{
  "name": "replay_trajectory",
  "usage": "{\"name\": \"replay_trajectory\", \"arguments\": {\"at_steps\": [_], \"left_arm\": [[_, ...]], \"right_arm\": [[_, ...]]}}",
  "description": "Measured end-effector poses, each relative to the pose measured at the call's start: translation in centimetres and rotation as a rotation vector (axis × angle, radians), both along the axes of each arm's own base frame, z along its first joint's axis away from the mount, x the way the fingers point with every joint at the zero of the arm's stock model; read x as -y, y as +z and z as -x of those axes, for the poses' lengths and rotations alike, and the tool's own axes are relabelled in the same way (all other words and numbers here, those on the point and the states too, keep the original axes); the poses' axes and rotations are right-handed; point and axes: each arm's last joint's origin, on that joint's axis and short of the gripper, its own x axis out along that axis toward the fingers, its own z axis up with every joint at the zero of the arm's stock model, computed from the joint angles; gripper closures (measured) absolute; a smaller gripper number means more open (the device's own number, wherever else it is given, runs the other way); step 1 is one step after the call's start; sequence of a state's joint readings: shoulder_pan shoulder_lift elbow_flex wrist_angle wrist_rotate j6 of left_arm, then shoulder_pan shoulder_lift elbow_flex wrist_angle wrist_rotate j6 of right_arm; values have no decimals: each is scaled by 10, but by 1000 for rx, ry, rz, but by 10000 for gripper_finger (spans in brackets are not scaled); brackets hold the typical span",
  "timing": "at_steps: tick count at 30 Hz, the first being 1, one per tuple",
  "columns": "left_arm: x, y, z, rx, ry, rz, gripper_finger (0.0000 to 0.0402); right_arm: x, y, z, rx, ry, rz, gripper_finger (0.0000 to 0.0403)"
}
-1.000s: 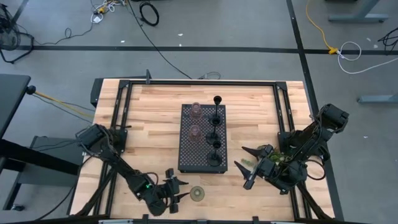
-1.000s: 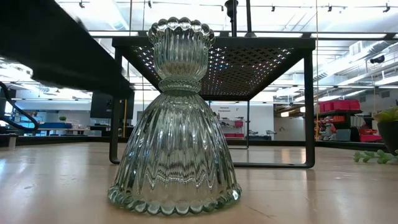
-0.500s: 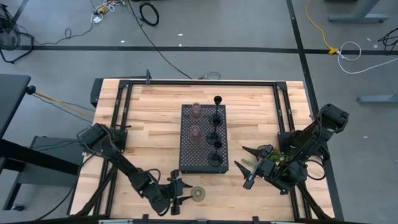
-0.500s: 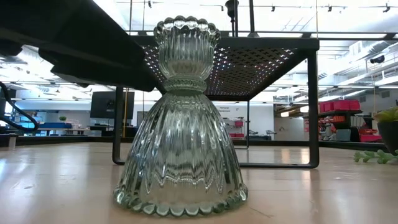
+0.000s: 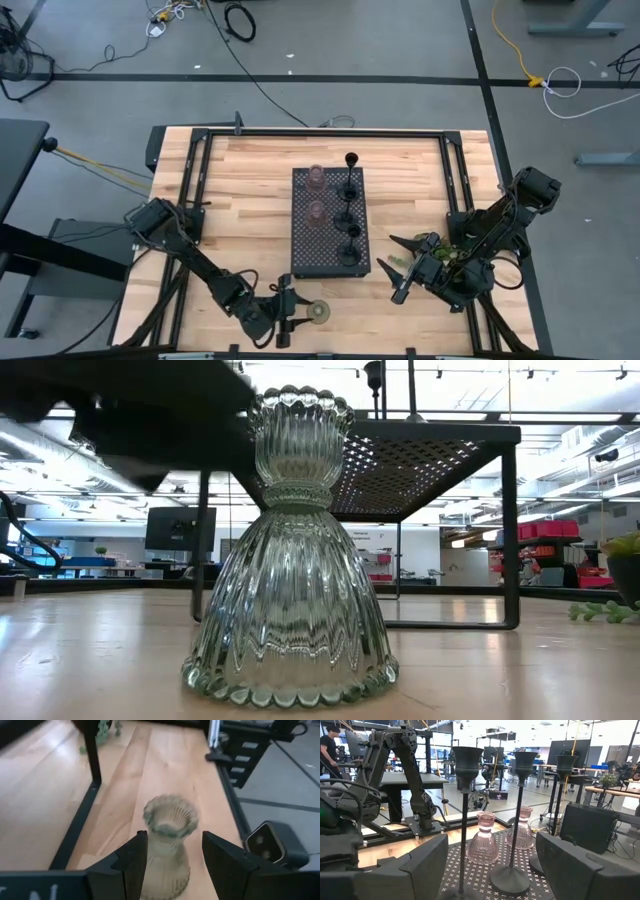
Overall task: Pick & Place candle stick holders
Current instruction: Put the green glass candle holder on the shelf
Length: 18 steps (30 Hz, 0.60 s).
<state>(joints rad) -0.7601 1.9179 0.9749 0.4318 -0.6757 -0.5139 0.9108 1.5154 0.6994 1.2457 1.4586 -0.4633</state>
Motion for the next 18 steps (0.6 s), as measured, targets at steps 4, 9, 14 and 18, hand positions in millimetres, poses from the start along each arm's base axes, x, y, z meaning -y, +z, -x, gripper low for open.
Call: {"name": "replay_trajectory", "arguments": {"at_steps": [4, 9, 14, 18], "left_arm": [[0, 0, 0, 5, -3, -15, 209], [0, 0, 0, 3, 0, 0, 209], [0, 0, 0, 4, 5, 5, 209], [0, 0, 0, 5, 6, 8, 209]], "right_arm": [[0, 0, 0, 1, 0, -1, 104], [0, 0, 0, 1, 0, -2, 104], [0, 0, 0, 1, 0, -2, 104], [0, 0, 0, 1, 1, -2, 104]]}}
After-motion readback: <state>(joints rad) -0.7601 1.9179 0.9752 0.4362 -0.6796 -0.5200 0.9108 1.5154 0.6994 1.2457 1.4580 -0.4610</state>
